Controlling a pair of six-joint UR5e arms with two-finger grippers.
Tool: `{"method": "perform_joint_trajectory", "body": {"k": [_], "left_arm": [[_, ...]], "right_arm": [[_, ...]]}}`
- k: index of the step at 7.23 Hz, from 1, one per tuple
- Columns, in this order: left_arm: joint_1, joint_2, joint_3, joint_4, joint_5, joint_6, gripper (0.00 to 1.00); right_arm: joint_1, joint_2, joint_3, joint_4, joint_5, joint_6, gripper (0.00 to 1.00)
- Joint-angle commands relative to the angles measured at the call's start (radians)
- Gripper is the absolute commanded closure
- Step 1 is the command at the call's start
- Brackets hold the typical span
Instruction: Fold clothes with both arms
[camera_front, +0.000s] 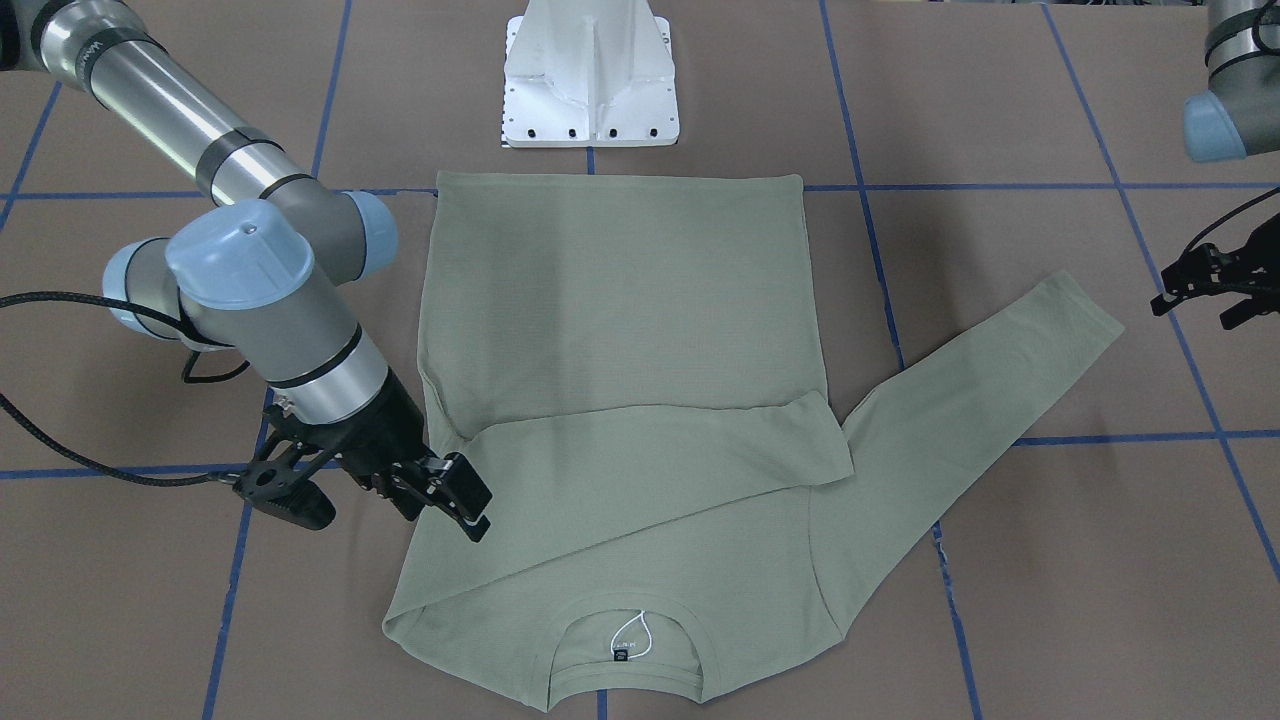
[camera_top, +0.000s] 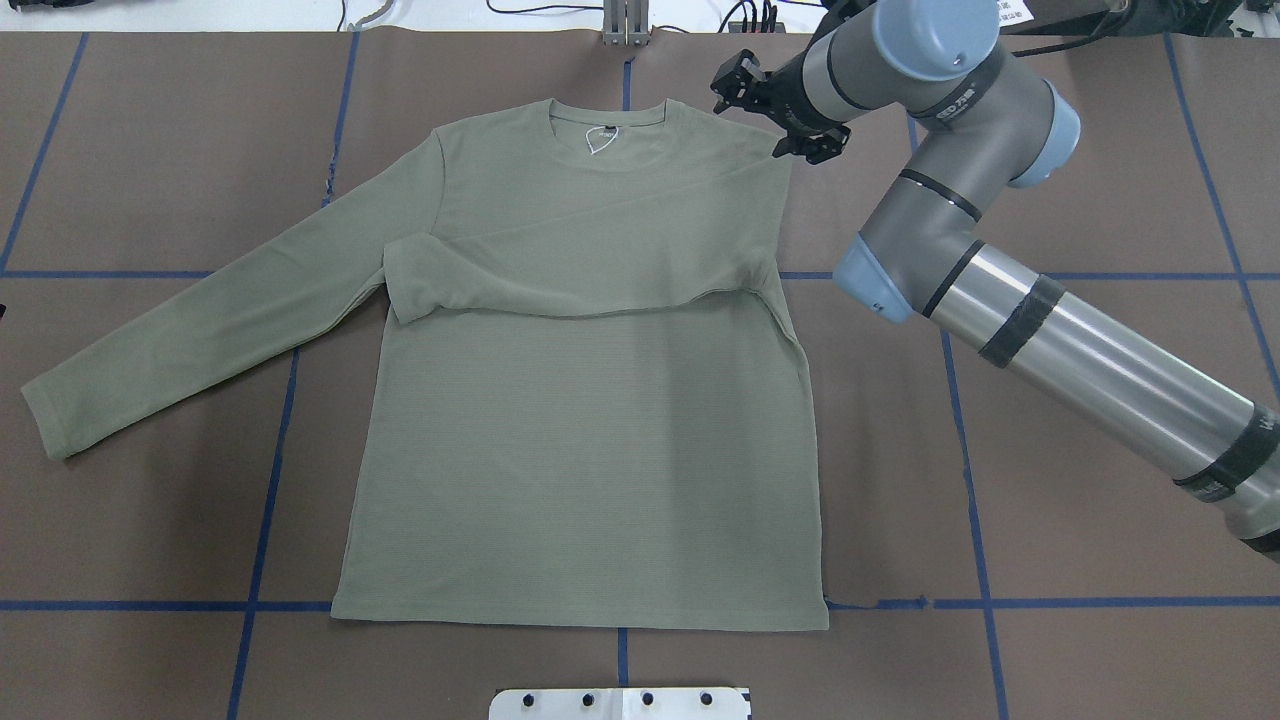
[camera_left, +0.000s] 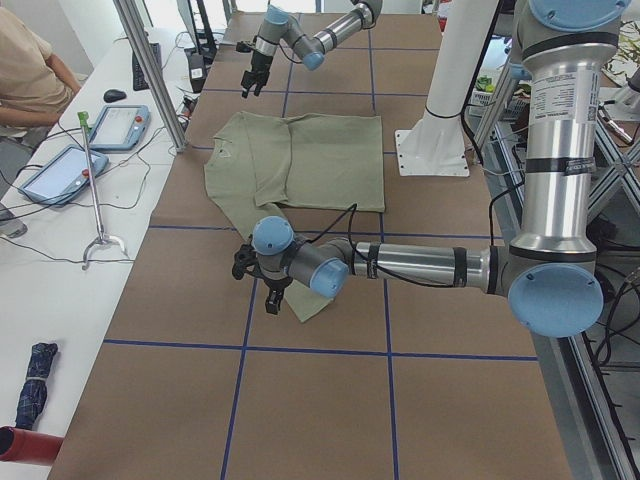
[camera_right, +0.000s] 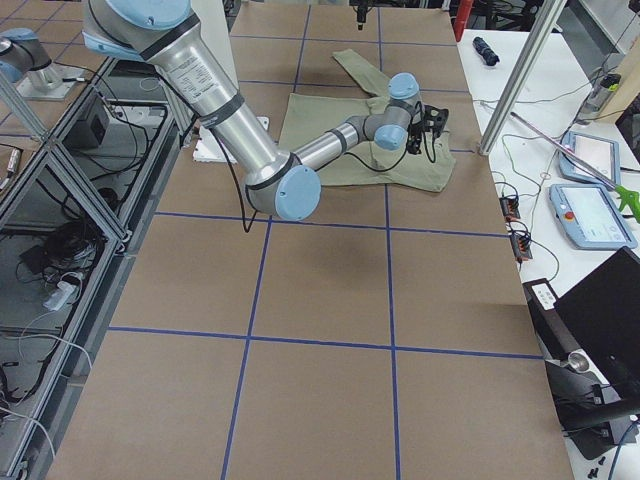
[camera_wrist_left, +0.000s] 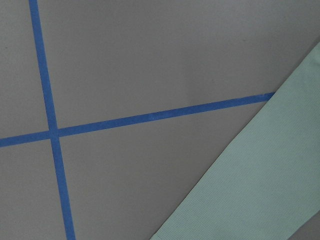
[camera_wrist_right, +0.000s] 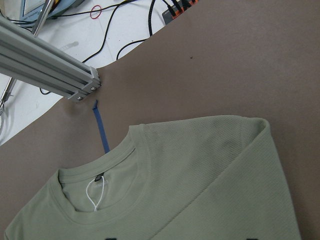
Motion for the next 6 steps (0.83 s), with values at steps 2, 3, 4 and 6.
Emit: {"method": "perform_joint_trajectory", "body": {"k": [2,3,4,6], "left_arm": [[0.049,-0.003,0.126,-0.117,0.001,-0.005,0.17],[0.051,-0.009,0.151,-0.127,-0.001,-0.037,0.18],[0.063,-0.009,0.15,-0.128,-0.007,-0.04,0.19],[0.121,-0.008,0.15,-0.127,-0.008,-0.045,0.2]], "right_arm": [[0.057,-0.055,0.016,0.002,0.108,-0.132,0.1],[0.057,-0.055,0.02,0.003,0.118,-0.131,0.09],[0.057,-0.06,0.037,0.002,0.132,-0.13,0.08],[0.057,-0.062,0.039,0.002,0.141,-0.131,0.08]]}}
